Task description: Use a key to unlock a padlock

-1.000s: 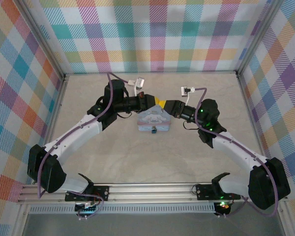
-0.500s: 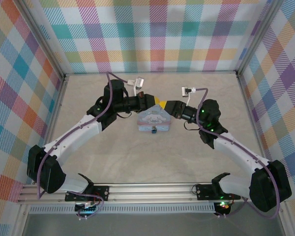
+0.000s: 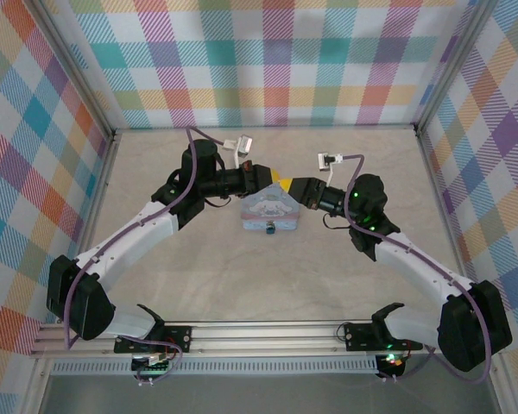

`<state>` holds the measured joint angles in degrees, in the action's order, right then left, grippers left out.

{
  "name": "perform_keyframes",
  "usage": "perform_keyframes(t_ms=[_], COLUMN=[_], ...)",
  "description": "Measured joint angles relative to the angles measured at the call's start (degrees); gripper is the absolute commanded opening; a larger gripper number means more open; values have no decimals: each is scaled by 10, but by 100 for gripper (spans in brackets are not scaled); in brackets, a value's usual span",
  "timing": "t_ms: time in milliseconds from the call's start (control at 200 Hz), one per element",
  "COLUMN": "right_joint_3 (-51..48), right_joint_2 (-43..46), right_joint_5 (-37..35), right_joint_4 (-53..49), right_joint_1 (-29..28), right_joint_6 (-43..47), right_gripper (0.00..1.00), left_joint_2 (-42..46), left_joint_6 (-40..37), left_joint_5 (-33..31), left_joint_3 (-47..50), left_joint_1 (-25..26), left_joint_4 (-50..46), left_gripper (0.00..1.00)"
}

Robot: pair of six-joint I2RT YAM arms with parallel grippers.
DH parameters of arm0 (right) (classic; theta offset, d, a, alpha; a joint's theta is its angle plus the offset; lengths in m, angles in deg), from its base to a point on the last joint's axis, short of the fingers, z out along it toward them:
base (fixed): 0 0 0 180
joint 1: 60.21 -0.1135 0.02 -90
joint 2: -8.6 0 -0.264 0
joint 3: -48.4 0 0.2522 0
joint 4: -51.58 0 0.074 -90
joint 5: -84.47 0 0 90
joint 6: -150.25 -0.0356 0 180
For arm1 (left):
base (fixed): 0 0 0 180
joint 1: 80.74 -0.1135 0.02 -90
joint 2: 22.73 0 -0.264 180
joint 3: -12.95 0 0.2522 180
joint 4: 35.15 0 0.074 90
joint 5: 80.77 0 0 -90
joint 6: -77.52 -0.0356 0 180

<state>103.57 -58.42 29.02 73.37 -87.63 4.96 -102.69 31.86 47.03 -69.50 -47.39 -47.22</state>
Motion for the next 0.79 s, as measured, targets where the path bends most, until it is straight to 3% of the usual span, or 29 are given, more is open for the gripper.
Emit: perform_keyframes(t_ms=[480, 795], right_joint_3=[0, 0], right_joint_2=[-1, 18], right_joint_5=[0, 0], right_joint_4=[-3, -33], right_joint_1=[0, 1], right_joint_6=[7, 28], right_gripper=[0, 0], left_joint_2=[10, 11], left_joint_6=[0, -2], left_joint_5=[-2, 16], left_joint_3=[2, 4], left_joint_1=[0, 0], left_joint_4=[0, 0], left_gripper=[0, 0])
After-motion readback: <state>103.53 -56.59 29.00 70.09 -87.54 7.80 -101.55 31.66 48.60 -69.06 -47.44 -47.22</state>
